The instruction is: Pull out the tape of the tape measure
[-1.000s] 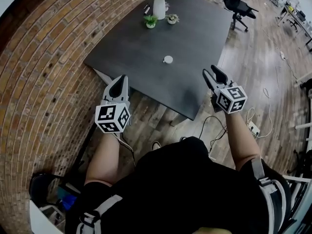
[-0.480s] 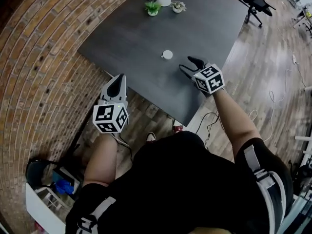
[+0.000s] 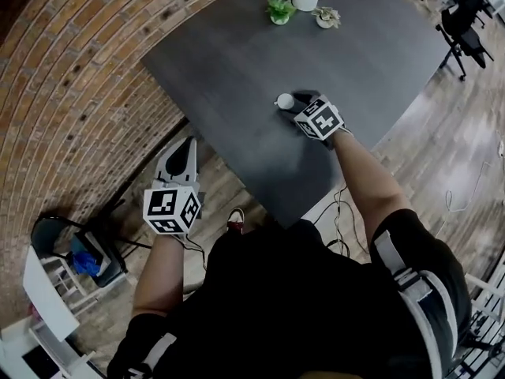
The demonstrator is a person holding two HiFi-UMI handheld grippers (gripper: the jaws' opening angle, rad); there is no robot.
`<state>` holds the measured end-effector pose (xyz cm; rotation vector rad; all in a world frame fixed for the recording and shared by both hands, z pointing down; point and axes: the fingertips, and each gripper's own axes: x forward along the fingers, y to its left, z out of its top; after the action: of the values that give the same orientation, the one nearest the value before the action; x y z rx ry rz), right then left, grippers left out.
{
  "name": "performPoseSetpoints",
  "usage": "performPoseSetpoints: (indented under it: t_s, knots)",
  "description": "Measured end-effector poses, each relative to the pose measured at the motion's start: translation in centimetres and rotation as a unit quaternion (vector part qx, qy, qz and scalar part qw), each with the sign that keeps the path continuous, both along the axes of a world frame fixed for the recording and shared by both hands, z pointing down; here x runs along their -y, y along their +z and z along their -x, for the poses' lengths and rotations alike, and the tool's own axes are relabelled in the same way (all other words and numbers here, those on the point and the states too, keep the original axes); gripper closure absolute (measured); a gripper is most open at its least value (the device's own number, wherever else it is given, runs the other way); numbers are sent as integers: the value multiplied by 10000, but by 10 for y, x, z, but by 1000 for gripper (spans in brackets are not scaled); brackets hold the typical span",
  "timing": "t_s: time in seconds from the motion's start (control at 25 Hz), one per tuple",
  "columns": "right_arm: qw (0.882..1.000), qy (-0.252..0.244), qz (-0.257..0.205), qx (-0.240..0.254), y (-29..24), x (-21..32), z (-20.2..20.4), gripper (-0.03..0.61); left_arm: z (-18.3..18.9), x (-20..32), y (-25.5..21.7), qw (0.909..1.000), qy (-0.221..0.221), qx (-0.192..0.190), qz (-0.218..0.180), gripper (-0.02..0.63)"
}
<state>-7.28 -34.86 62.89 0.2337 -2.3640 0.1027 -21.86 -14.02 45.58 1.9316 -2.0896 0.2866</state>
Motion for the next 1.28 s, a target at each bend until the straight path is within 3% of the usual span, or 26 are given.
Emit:
performPoseSetpoints:
  t_s: [0.2, 0.32, 0.48, 0.6, 0.76, 0.84, 0.92, 1.16, 1.28]
  knots:
    - [9993, -315, 66, -166, 10, -1, 12, 367, 7, -5, 6, 9997, -247, -29, 82, 604]
    - [9997, -233, 108, 31, -2, -5, 12, 368, 4, 4, 8, 9999, -133, -61, 88, 604]
    - [9964, -11, 44, 848, -63, -15, 10, 368, -16, 33, 7, 9986, 531, 0, 44, 604]
    - [9893, -19, -218, 1446, -129, -39, 4, 368, -42, 57, -10, 9911, 1292, 159, -273, 603]
    - [9797, -25, -539, 1931, -199, -77, -7, 368, -85, 73, -49, 9669, 2385, 360, -830, 576]
    - [9766, 42, -735, 2023, -225, -92, -18, 368, -108, 76, -67, 9495, 2903, 534, -1064, 506]
    - [9742, 96, -945, 2049, -245, -107, -28, 368, -127, 72, -82, 9310, 3350, 700, -1270, 503]
    - [9691, 289, -1350, 2046, -277, -149, -49, 368, -162, 38, -110, 8822, 4357, 778, -1606, 503]
    - [9682, 369, -1444, 2012, -282, -166, -55, 368, -174, 22, -116, 8643, 4667, 884, -1655, 504]
